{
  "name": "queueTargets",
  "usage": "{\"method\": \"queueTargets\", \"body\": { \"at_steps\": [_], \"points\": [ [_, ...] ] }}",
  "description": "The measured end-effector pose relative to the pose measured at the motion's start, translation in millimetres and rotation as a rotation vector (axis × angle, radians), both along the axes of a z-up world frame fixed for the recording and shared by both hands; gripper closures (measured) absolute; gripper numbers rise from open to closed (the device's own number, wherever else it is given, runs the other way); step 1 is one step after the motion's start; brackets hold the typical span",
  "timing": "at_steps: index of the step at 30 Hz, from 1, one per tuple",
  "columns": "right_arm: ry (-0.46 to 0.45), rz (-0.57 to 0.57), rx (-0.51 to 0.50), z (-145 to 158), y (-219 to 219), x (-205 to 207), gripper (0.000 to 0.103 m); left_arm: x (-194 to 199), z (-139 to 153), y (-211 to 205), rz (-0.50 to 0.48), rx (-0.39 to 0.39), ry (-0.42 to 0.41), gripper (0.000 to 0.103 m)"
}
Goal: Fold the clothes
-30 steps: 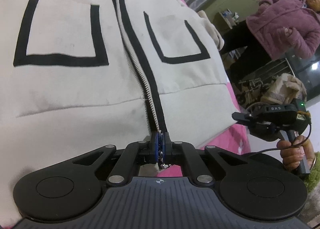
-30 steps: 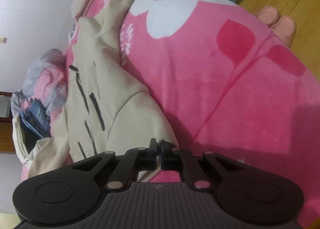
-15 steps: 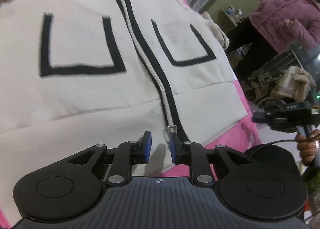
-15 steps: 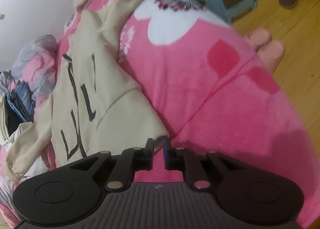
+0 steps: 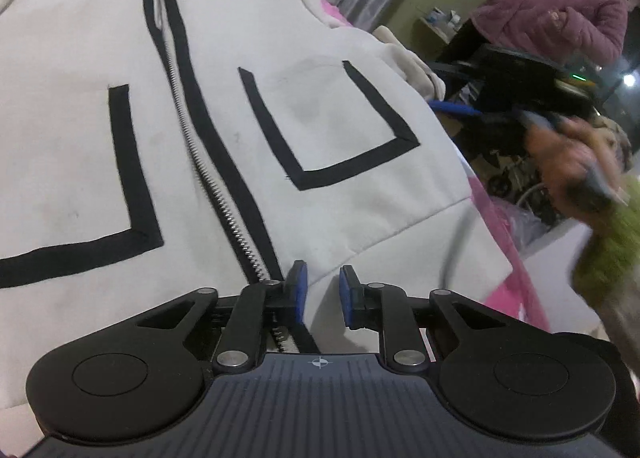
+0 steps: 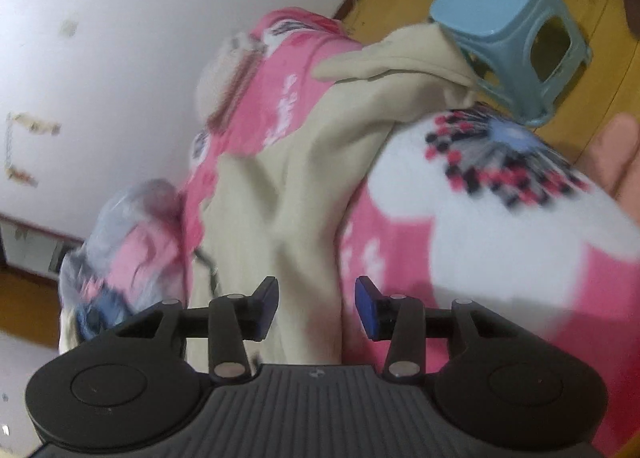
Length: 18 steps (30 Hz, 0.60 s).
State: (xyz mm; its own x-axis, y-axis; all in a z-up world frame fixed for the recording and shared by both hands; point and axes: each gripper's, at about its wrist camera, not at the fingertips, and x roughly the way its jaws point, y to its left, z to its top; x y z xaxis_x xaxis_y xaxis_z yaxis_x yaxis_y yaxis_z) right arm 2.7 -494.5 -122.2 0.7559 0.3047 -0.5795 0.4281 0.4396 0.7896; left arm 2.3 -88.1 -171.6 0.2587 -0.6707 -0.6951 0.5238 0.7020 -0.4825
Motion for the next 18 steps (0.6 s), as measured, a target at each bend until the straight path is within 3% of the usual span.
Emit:
{"method": "queueTargets", "body": {
  "at_steps": [3, 6, 10, 16, 18],
  "points": [
    [0.037, -0.049, 0.005, -24.8, -13.3, 40.0, 0.058, 4.3, -6.1, 8.8, 0.016, -0.026, 0.043, 0.088],
    [0.013, -0.063, 0.048, -41.2, -19.8, 61.1, 0.059, 7.8, -9.2, 11.2, 0.018, -0.038, 0.07, 0.089],
    [-0.012, 0.0, -0.042, -37.6, -14.6, 73.6, 0.066, 7.4, -9.2, 10.9, -0.001, -0.033, 0.06, 0.089],
    [-0.023, 0.042, -0.03, -37.6, -19.8, 76.6, 0.066, 5.7, -6.7, 2.4, -0.028, 0.004, 0.018, 0.089],
    [-0.013, 0.077, -0.114, -31.2, -14.2, 79.8, 0.096, 4.9, -5.8, -0.9, -0.037, 0.019, 0.001, 0.089]
  ]
}}
